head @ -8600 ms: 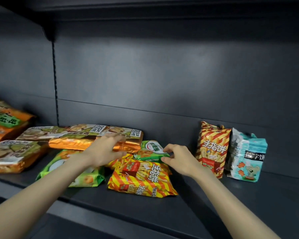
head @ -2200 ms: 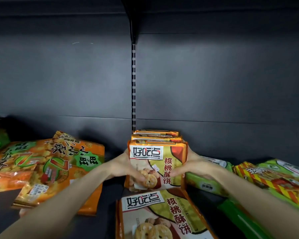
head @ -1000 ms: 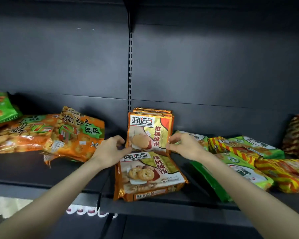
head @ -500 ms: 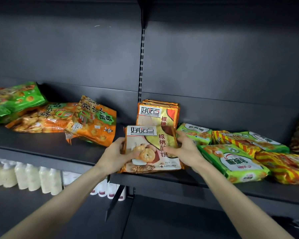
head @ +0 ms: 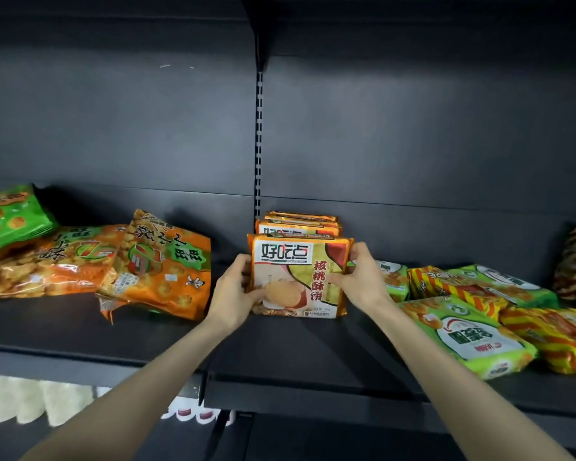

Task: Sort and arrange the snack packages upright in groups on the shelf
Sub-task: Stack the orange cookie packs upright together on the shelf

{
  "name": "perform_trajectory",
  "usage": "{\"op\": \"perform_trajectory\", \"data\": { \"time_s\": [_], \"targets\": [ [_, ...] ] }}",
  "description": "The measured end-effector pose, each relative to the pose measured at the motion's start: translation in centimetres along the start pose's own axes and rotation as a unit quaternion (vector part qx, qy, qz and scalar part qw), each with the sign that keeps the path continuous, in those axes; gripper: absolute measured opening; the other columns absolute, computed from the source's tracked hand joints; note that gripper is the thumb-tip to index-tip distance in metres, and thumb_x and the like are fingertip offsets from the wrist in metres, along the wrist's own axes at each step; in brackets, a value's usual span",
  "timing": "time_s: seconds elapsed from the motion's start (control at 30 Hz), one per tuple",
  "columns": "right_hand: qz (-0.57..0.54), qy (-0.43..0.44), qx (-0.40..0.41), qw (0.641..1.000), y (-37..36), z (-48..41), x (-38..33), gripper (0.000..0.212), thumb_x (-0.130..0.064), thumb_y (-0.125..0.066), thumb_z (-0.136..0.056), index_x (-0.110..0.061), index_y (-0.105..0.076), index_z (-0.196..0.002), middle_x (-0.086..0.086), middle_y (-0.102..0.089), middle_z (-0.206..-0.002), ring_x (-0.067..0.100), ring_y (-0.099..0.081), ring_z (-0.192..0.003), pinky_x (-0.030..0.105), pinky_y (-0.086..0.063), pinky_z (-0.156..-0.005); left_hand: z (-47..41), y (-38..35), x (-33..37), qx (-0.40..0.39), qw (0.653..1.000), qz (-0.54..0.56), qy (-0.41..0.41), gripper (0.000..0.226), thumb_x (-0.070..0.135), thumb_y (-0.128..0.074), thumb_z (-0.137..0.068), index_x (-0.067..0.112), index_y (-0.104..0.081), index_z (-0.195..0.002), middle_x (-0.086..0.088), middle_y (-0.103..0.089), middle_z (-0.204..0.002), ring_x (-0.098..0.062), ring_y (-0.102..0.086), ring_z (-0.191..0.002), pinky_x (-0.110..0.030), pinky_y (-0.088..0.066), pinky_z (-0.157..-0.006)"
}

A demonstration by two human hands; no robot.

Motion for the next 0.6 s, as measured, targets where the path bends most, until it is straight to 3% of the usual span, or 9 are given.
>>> {"op": "perform_trajectory", "data": {
  "time_s": [0.1,0.23,0.33,0.43,0.6],
  "targets": [
    [0.024,-0.004,0.01,1.0,-0.2,-1.8,0.3,0.043,-0.009,-0.076,-0.077,-0.013,-0.041,-0.103,0.001,-0.057,-0.108,0.018,-0.06,-0.1,0.025,-0.048,-0.069,-2.2,-0.6,-0.7,0.003,0.999,-0.031,-0.009,0.052,0.006,-0.076,-0.074,0.017,-0.045,-0.115,-0.003,-0.051,-0.122,-0.016,-0.052,-0.111,-0.023,-0.045,-0.082],
    [0.072,-0.002,0.008,0.997,-0.5,-3.3,0.7,0.046,-0.012,-0.078,-0.075,-0.01,-0.047,-0.11,0.006,-0.049,-0.115,0.017,-0.051,-0.101,0.027,-0.044,-0.079,-4.1,-1.5,-1.6,-0.024,0.999,-0.026,0.01,0.071,0.005,-0.082,-0.066,0.015,-0.036,-0.12,-0.006,-0.039,-0.128,-0.016,-0.045,-0.119,-0.022,-0.042,-0.087],
    [0.047,-0.008,-0.014,0.999,-0.7,-4.0,1.0,0.048,-0.01,-0.076,-0.076,-0.011,-0.044,-0.111,0.001,-0.054,-0.111,0.015,-0.054,-0.099,0.02,-0.045,-0.068,-5.3,-1.7,-2.9,-0.046,0.999,0.002,0.024,0.086,0.008,-0.085,-0.062,0.014,-0.027,-0.125,-0.007,-0.038,-0.134,-0.021,-0.043,-0.126,-0.027,-0.042,-0.094],
    [0.02,-0.02,-0.033,0.999,-0.8,-4.3,1.3,0.049,-0.006,-0.073,-0.079,-0.01,-0.039,-0.114,-0.003,-0.056,-0.104,0.011,-0.055,-0.095,0.012,-0.044,-0.058,-5.1,-2.9,-4.2,-0.125,0.988,0.032,0.082,0.102,0.014,-0.084,-0.066,0.014,-0.015,-0.141,-0.005,-0.046,-0.136,-0.02,-0.047,-0.124,-0.032,-0.043,-0.097],
    [0.052,-0.007,-0.025,0.998,-0.7,-4.8,1.6,0.052,-0.011,-0.076,-0.077,-0.014,-0.04,-0.113,0.005,-0.064,-0.11,0.019,-0.061,-0.106,0.03,-0.054,-0.076,-4.7,-4.1,-4.3,-0.159,0.984,-0.011,0.074,0.088,0.018,-0.081,-0.07,0.014,-0.027,-0.138,-0.002,-0.057,-0.129,-0.017,-0.055,-0.116,-0.028,-0.045,-0.093]
  ]
}}
Point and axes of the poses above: each hand's wrist, its own z-axis away from the middle knuckle, its own y-axis out of the back of the hand, x = y × z, the point moved 8 cm from there along -z, towards the middle knuckle
